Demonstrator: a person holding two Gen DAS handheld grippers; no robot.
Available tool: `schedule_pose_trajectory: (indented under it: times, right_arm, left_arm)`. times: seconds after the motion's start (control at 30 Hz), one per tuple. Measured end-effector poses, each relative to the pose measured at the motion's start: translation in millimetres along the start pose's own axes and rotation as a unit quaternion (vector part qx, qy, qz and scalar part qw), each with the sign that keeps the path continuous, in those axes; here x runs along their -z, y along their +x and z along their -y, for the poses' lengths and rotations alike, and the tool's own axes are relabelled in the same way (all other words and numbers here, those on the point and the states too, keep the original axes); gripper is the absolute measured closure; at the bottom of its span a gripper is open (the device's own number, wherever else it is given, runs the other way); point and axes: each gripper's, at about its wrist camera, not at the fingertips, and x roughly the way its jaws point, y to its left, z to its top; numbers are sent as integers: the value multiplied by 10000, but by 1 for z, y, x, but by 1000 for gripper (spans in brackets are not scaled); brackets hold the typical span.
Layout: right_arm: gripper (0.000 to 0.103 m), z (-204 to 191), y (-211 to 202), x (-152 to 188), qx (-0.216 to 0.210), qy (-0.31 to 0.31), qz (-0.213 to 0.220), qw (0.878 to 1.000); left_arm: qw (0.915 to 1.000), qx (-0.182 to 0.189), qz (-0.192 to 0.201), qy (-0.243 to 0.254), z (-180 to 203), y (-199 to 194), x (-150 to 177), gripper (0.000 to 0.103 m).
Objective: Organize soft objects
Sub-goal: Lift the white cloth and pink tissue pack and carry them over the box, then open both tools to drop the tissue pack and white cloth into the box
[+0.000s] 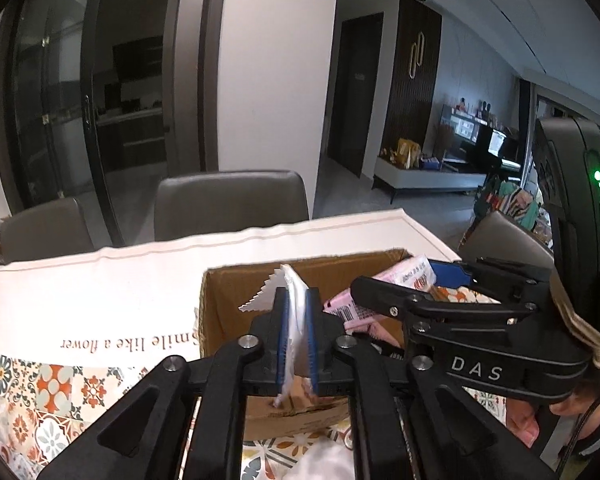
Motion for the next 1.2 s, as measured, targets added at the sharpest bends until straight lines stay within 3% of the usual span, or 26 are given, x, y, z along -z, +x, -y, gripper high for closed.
schedule_pose_trajectory:
  times: [0.1,0.53,0.63,1.2]
  right_arm:
    - [50,-1,7,0,-20,-14,-73,10000]
    - [48,-20,22,0,-158,-222,-219,9994]
    - [40,-21,20,1,-151,-242,-213,9994]
    - [37,-48,-18,10,-13,-520,47,9986]
  left_arm:
    - [10000,-51,-63,-5,-3,2,2,76]
    - [9937,-1122,-80,-9,-19,-29,13,65]
    - [9916,-1291,12,65,-18,-39,17,59]
    - [9877,-1555,102,-114,-23,-77,36,50]
